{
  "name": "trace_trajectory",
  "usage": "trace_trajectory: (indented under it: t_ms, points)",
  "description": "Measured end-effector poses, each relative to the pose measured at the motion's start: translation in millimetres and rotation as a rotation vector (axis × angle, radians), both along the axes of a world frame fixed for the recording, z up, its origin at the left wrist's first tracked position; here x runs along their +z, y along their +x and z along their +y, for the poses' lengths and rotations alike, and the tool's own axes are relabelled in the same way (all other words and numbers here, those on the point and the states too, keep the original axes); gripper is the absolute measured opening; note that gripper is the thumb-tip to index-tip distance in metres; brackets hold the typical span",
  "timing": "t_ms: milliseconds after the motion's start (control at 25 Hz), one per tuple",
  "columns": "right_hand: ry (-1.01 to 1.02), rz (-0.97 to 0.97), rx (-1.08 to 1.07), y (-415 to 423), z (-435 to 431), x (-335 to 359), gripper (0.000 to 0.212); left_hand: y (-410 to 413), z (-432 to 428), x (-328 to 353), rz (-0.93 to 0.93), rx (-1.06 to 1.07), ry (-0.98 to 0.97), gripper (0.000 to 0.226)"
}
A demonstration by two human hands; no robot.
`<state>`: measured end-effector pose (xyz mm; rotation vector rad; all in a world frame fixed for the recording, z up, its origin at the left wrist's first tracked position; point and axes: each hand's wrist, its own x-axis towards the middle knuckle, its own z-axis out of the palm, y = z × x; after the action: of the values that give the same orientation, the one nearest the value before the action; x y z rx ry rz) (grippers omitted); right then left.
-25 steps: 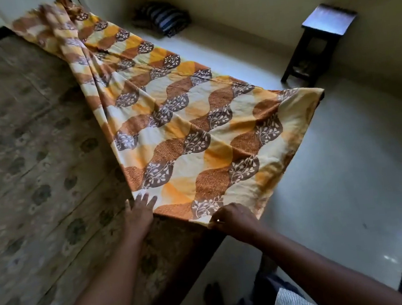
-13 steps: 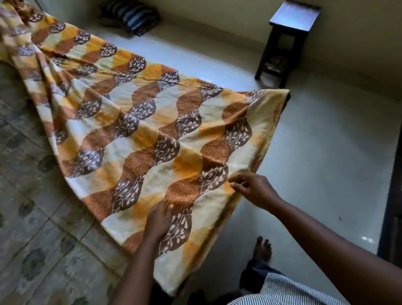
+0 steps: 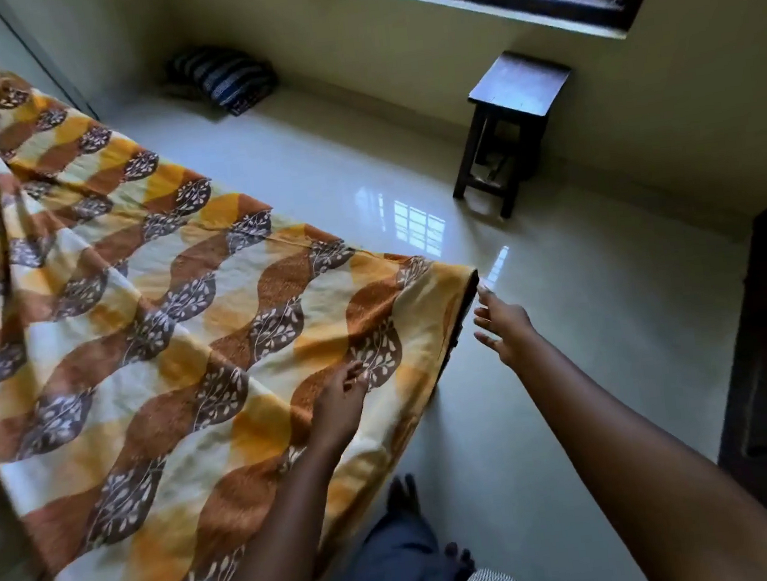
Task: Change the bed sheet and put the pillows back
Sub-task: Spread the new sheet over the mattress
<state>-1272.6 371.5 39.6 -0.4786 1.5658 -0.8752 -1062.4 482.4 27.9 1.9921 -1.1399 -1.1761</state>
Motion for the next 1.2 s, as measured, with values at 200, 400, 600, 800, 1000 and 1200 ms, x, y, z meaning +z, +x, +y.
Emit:
trace_trajectory:
  t_ms: [200, 400, 600, 800, 1000, 1200]
  points:
    - [0.17, -0.019, -0.019, -3.7, -81.6, -40.7, 0.051, -14.9, -84.6, -8.8, 0.014, -0.028, 0.029, 0.034]
    - [0.358, 0.11, 0.044, -11.5, -127.2, -72.5, 0.075, -38.8, -158.1, -1.9, 0.008, -0.075, 0.067, 0.034]
    - [-0.072, 0.423, 0.227, -2.8, -146.5, -55.1, 0.03, -50.9, -200.6, -7.9, 0.261, 0.159, 0.123, 0.025]
    - [-1.016, 0.823, 1.051, 16.5, -126.0, -37.2, 0.039, -84.7, -204.6, 14.1, 0.786, 0.636, 0.052, 0.024]
    - [-0.844, 0.486, 1.585, 5.1, -136.6, -13.3, 0.055, -95.0, -185.4, 19.0, 0.947, 1.056, -0.095, 0.031]
    - [-0.686, 0.14, 1.362, -0.4, -160.5, 14.7, 0.029, -114.2, -177.2, 39.3, 0.88, 1.217, -0.166, 0.008]
